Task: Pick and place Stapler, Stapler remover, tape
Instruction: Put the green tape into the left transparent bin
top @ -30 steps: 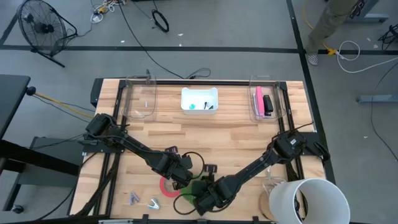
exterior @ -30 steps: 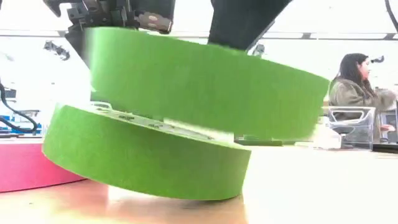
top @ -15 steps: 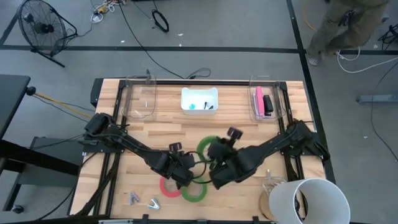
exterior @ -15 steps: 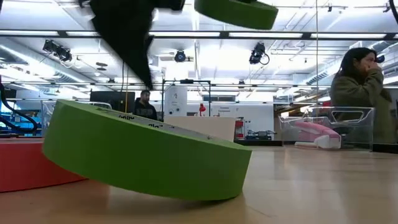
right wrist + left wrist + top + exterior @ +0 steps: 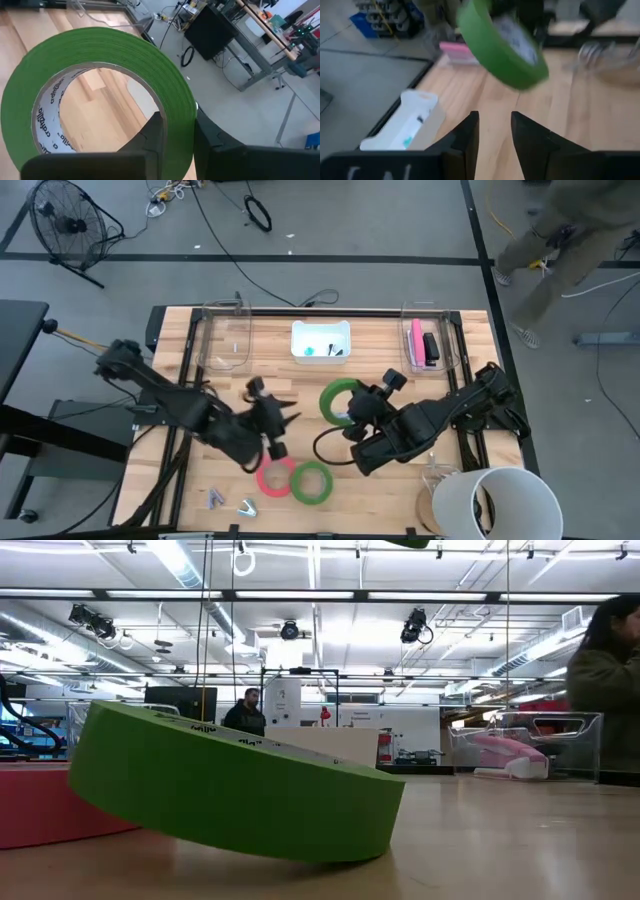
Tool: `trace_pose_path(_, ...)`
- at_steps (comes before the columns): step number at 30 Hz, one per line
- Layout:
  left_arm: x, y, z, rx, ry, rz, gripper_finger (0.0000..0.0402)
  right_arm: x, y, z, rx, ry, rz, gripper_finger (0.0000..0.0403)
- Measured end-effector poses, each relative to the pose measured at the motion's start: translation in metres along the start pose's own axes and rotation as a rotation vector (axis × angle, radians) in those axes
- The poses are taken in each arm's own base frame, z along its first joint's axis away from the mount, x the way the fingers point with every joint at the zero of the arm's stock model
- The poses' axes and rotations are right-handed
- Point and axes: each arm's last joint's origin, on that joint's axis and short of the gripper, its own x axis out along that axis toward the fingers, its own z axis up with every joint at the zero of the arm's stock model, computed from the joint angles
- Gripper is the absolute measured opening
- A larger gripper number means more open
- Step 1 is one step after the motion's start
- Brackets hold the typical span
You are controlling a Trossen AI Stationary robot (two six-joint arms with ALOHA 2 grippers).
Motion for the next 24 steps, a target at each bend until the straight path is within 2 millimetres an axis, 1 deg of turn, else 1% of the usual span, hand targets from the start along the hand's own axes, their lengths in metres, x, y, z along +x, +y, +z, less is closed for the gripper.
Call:
trace_pose_path(3, -0.012, 0.012, 0.009, -0.032, -0.034, -0.026, 0.0119, 0.002, -0.001, 0.001, 0.002, -0.012, -0.017, 0.0051)
trace_pose_path(5, -0.013, 0.017, 0.012, -0.042, -0.032, -0.043, 0.0119, 0.004, -0.002, 0.003, 0.005, -0.035, -0.044, 0.0051)
trace_pose_path(8, -0.007, 0.022, 0.014, -0.048, -0.009, -0.069, 0.0119, 0.006, -0.004, 0.004, 0.008, -0.063, -0.078, 0.0051)
trace_pose_path(16, 0.012, 0.033, 0.020, -0.100, 0.013, -0.093, 0.0119, 0.013, -0.007, 0.007, 0.006, -0.055, -0.095, 0.0051)
trace_pose_path(18, 0.016, 0.035, 0.026, -0.132, -0.005, -0.140, 0.0119, 0.014, -0.008, 0.008, 0.002, -0.060, -0.105, 0.0051)
trace_pose_path(21, 0.022, 0.038, 0.035, -0.170, -0.036, -0.256, 0.0119, 0.016, -0.009, 0.009, 0.004, -0.058, -0.114, 0.0051)
trace_pose_path(24, 0.027, 0.041, 0.038, -0.199, -0.037, -0.314, 0.0125, 0.017, -0.010, 0.010, 0.003, -0.058, -0.118, 0.0051)
